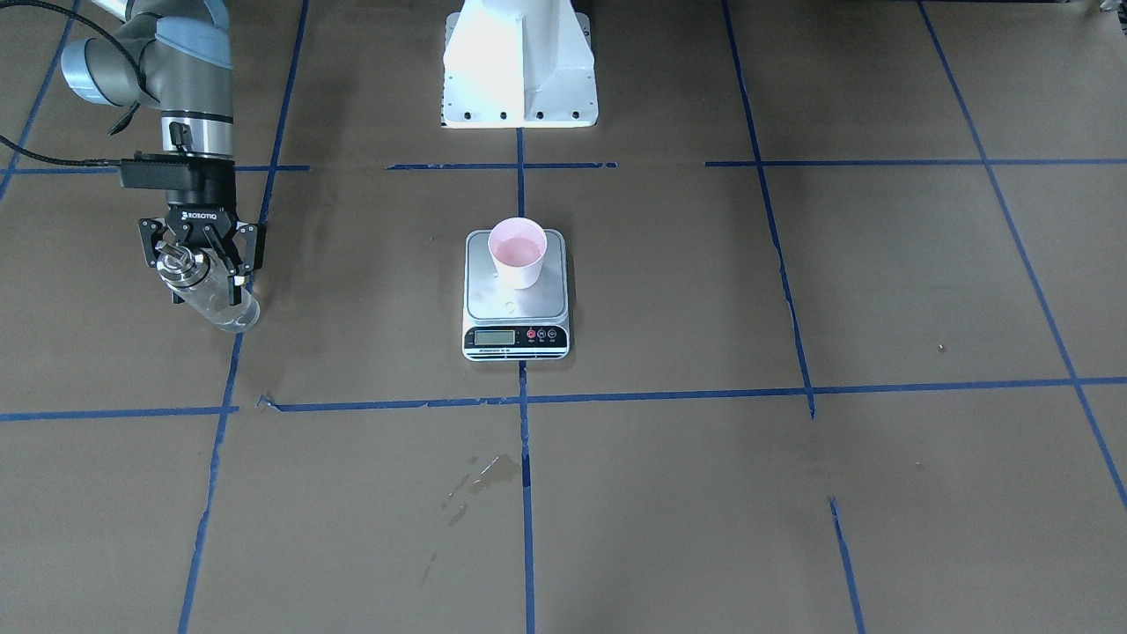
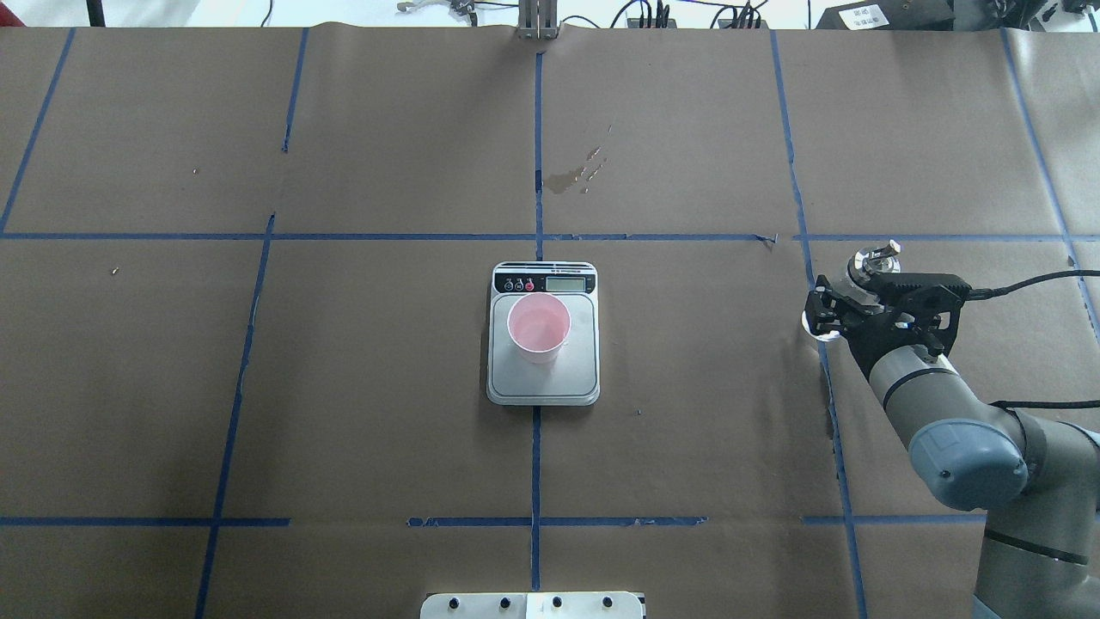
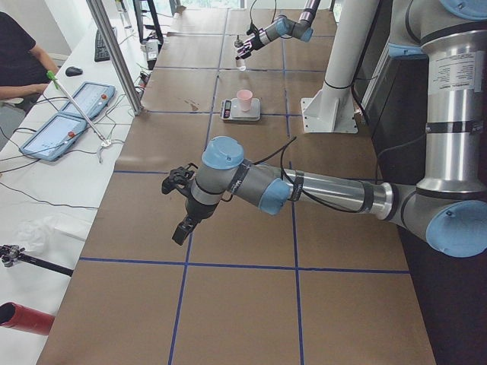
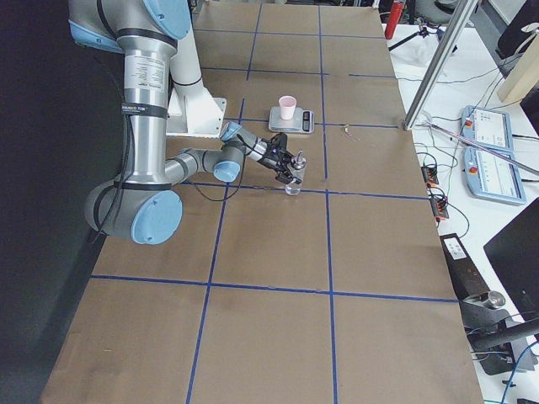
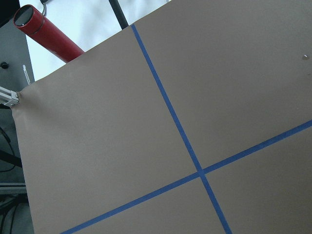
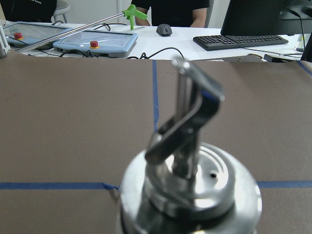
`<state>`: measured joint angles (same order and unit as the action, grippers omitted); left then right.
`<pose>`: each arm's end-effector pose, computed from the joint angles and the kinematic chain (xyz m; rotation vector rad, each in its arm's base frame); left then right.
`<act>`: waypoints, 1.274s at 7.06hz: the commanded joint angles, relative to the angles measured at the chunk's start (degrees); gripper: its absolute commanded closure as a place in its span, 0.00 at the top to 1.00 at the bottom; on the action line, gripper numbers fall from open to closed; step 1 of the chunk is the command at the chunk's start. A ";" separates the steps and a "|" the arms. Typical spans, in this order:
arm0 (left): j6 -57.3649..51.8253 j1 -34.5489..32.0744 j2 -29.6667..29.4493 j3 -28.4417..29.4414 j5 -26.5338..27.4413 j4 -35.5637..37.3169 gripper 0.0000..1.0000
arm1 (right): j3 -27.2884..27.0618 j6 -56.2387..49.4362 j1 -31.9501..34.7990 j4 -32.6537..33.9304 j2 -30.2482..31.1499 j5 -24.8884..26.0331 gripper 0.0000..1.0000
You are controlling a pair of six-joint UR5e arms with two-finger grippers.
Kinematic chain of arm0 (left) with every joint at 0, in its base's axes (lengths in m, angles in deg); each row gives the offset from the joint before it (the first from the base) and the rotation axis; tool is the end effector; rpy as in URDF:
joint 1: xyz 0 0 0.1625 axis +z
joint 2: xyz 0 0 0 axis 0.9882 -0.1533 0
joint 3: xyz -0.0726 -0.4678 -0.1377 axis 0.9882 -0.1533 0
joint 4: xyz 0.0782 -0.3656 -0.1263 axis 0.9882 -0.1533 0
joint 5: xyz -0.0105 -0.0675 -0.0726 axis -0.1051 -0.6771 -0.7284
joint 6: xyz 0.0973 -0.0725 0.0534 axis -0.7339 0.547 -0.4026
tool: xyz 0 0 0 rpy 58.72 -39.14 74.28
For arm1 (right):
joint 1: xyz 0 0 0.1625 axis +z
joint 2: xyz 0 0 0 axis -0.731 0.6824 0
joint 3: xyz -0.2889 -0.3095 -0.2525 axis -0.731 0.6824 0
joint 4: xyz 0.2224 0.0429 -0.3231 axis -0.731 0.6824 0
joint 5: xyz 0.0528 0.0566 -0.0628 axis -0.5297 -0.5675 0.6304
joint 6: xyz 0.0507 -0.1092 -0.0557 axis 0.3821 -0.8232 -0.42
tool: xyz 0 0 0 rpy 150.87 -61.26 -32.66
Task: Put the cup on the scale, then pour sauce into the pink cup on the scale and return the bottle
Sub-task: 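Lower the bottle to its original spot with the right gripper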
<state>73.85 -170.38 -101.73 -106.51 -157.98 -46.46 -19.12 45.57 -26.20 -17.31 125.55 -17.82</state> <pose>-0.0565 -0.4705 0.6526 0.5050 0.5217 0.2668 -0.3559 -0.3676 0.5545 0.8799 -0.6276 0.3954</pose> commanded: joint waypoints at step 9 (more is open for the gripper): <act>0.00 -0.27 0.00 0.01 0.00 0.00 1.00 | -3.49 -0.35 -0.30 0.36 0.80 -8.98 1.00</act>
<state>73.85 -170.55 -101.74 -106.46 -157.98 -46.46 -20.63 45.25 -26.57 -17.57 125.83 -22.46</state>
